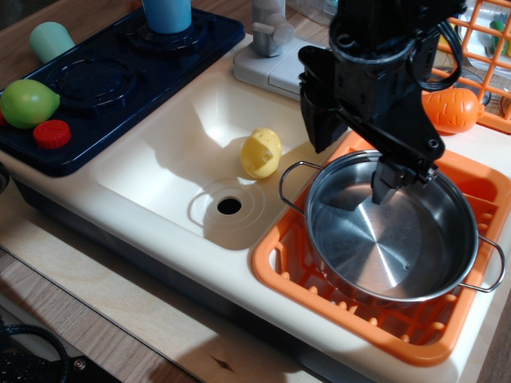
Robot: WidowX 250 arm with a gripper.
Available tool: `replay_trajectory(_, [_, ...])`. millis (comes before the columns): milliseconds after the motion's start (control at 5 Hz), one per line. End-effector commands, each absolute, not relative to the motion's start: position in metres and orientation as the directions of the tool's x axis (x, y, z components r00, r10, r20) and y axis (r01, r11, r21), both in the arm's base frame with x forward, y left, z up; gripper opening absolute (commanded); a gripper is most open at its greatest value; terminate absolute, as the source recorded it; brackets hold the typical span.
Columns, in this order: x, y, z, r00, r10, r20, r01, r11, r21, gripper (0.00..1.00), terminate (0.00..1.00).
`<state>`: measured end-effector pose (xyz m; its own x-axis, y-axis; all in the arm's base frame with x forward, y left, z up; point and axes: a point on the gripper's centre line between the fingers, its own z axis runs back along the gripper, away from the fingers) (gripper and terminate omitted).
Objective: Put pan from drying rack into sink
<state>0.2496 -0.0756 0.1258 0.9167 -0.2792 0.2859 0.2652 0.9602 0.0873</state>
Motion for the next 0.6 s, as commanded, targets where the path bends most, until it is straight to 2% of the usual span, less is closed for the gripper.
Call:
replay_trajectory(0, [0.2492,-0.0715,0.1286,0.908,-0.241,0.342,0.24,0.97,0.046,1.0,0.0])
replay_trajectory(200, [0.2471,-0.074,0.1336,0.915,-0.231,0.331,0.229,0.972,0.046,0.0,0.0])
replay_trajectory(400, [0.2479,-0.0727,0.1337,0.918,-0.223,0.327,0.226,0.974,0.029,0.0,0.0])
